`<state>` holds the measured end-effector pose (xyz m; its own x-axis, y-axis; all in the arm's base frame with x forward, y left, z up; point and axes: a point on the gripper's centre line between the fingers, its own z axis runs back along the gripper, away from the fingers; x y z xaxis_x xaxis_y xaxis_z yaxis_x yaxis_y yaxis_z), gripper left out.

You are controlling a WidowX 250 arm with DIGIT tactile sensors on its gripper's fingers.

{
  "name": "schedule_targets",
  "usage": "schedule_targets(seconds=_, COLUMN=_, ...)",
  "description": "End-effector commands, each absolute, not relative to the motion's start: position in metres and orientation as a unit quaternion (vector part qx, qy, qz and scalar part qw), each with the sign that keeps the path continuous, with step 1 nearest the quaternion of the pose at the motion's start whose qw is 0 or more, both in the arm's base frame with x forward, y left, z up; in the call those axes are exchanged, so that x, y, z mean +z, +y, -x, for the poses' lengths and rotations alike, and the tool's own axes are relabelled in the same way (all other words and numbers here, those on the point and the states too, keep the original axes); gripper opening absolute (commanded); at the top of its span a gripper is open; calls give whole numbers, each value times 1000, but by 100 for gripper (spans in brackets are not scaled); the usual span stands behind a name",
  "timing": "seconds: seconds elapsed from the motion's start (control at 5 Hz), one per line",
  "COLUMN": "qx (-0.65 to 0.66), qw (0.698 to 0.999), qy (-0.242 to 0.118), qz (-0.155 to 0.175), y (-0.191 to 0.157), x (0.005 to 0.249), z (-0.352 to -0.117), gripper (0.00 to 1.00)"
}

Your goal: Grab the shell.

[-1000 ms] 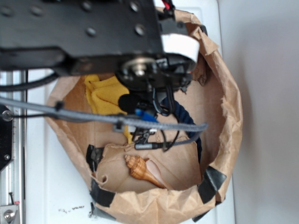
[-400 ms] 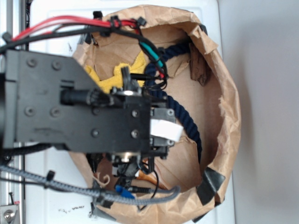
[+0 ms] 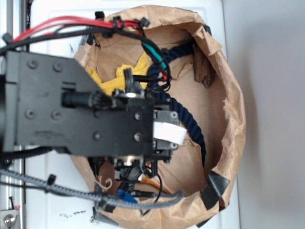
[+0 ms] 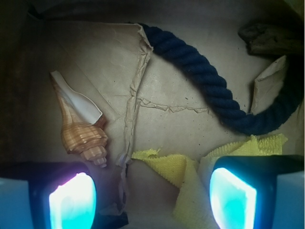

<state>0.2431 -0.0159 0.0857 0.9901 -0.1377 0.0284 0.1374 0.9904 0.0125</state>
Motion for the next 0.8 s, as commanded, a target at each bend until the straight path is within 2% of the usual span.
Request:
schedule_targets(seconds=0.0, qx=-45, qw=998, qy=-49, qz=-4, y=14, x=88, z=-281, gripper=100)
schedule_targets(seconds=0.2, qx=-43, qw=998, qy=-54, qz=4, y=24, x=88, z=-292, gripper=100)
schedule_targets(seconds=0.4, qx=-87, qw=995, qy=-56, qz=10, y=6, x=75, z=-309, gripper=100)
schedule_targets(seconds=0.6, qx=-130, qw=989, qy=-58, qz=29, y=-11, x=69, z=-316, gripper=100)
